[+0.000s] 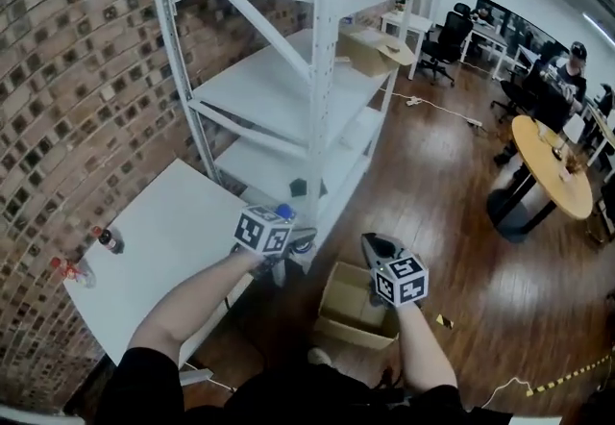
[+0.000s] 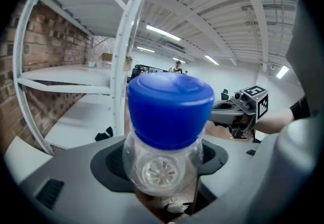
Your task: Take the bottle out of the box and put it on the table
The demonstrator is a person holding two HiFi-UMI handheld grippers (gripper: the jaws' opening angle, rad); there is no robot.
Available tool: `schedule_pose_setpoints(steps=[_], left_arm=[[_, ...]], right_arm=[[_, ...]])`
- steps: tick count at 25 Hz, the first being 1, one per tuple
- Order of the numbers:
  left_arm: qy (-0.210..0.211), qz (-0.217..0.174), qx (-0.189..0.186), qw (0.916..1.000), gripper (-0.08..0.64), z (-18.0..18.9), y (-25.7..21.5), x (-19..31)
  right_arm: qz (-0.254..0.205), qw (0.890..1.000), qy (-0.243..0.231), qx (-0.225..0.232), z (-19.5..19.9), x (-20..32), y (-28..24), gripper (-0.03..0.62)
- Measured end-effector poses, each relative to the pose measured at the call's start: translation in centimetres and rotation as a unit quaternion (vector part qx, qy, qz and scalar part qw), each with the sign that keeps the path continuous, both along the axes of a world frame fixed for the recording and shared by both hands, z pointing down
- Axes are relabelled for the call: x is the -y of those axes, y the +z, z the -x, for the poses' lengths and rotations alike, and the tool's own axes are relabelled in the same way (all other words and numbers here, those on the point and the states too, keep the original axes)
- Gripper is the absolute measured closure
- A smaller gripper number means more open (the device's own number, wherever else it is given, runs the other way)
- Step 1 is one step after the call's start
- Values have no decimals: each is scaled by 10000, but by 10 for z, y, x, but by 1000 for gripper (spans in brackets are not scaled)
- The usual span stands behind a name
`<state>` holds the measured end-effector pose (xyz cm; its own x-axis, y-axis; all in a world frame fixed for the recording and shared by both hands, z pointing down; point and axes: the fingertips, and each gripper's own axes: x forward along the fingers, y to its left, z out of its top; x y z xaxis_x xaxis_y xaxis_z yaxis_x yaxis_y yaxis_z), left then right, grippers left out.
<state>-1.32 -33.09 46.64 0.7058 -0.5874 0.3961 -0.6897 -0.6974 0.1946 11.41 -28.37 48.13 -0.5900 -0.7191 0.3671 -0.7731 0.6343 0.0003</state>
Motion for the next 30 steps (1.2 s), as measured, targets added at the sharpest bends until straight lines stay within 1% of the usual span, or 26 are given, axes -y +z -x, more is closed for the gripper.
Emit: schedule_pose_setpoints(steps=[3, 6, 8, 10, 12, 13, 16, 20, 22, 24, 26, 27, 28, 30], left_arm=[[-608, -144, 56, 9980, 244, 55, -15, -5], [-1287, -242, 129, 9913, 244, 117, -27, -16], [-1804, -314, 225, 9828, 244, 163, -34, -27], [-2362, -329, 306, 9707, 244, 210, -38, -42], [-2916, -279, 355, 9555, 244, 256, -37, -65], [-3196, -246, 369, 9465, 244, 277, -34, -79], [-3996, -158, 382, 9158, 244, 330, -26, -124], [-4851, 100, 435, 8733, 244, 376, -18, -194], [-5194, 179, 413, 8534, 244, 395, -14, -234], [-5480, 200, 393, 8353, 244, 411, -12, -271], [-5701, 208, 389, 8204, 244, 426, -11, -303], [-5779, 215, 391, 8149, 244, 432, -11, -316], [-5839, 225, 396, 8106, 244, 439, -11, -328], [-5913, 242, 426, 8050, 244, 453, -12, -349]], right_arm=[[-157, 9967, -788, -141, 61, 18, -8, 589], [-301, 9876, -1533, -145, 124, 32, -19, 589], [-406, 9779, -2048, -96, 168, 36, -29, 589], [-447, 9651, -2580, -26, 215, 35, -35, 589], [-375, 9500, -3099, 106, 264, 26, -37, 589], [-326, 9409, -3368, 167, 287, 17, -36, 589], [-260, 9091, -4152, 220, 347, -10, -34, 589], [-49, 8709, -4910, 211, 402, -52, -24, 589], [-46, 8529, -5219, 97, 426, -78, -23, 589], [-119, 8369, -5471, 41, 449, -104, -28, 589], [-211, 8241, -5661, -9, 469, -128, -31, 589], [-254, 8178, -5750, -60, 477, -140, -31, 589], [-289, 8109, -5843, -122, 483, -153, -31, 589], [-305, 7974, -6023, -227, 496, -176, -30, 589]])
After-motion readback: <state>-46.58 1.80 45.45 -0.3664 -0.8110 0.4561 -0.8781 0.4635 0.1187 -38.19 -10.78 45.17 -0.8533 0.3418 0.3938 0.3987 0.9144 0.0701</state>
